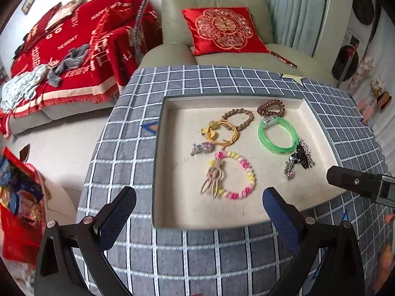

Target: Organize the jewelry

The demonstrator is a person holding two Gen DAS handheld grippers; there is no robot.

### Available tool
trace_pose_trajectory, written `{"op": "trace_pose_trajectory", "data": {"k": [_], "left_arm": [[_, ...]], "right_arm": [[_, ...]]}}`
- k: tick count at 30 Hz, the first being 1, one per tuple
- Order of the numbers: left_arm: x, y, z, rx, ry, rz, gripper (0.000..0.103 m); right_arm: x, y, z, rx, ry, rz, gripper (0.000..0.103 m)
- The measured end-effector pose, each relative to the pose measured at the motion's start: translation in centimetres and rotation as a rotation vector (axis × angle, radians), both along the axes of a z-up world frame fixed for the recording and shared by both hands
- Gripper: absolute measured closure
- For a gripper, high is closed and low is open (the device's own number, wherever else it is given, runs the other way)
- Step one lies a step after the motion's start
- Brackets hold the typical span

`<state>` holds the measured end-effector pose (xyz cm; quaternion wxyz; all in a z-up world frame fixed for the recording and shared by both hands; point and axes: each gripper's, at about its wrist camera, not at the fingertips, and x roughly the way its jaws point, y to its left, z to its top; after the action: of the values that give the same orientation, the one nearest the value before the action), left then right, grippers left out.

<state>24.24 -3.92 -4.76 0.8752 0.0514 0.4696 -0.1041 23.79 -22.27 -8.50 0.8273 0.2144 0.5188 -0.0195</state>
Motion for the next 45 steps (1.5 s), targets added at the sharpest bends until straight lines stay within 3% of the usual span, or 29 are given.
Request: {"op": "trace_pose_trajectory", "data": {"k": [1,2,8,11,18,45], "left_arm": [[-0.6,0.3,0.0,-0.01,-0.01,0.011,0.0],[-1.0,0.6,0.1,-0.019,-0.016,0.017,0.0],[-3.1,1.4,-0.2,-0.017,-0.054,0.036,0.0],[-3.9,1.7,-0.4,-0.007,-0.069,0.042,0.0],[-5.1,2.3,-0.8,-0.01,-0.082,0.072,0.0],[-7.1,2.3,-1.0,-0.019,-0.069,0.044,0.0]], "right_arm": [[-0.5,0.2,0.1,-0.013,-0.015,-0.002,0.015],[-1.4,0.4,0.3,-0.037,-0.042,-0.008,0.014],[-3.8,1.4,0.6,-0.127,-0.137,-0.012,0.014],[-5.5,3.0,1.2,-0.248,-0.242,0.033,0.014],[-7.1,4.8,1.2,-0.356,-0.299,0.076,0.014],[-10.2,5.3,1.3,-0.402,-0.334,0.035,0.014]]}}
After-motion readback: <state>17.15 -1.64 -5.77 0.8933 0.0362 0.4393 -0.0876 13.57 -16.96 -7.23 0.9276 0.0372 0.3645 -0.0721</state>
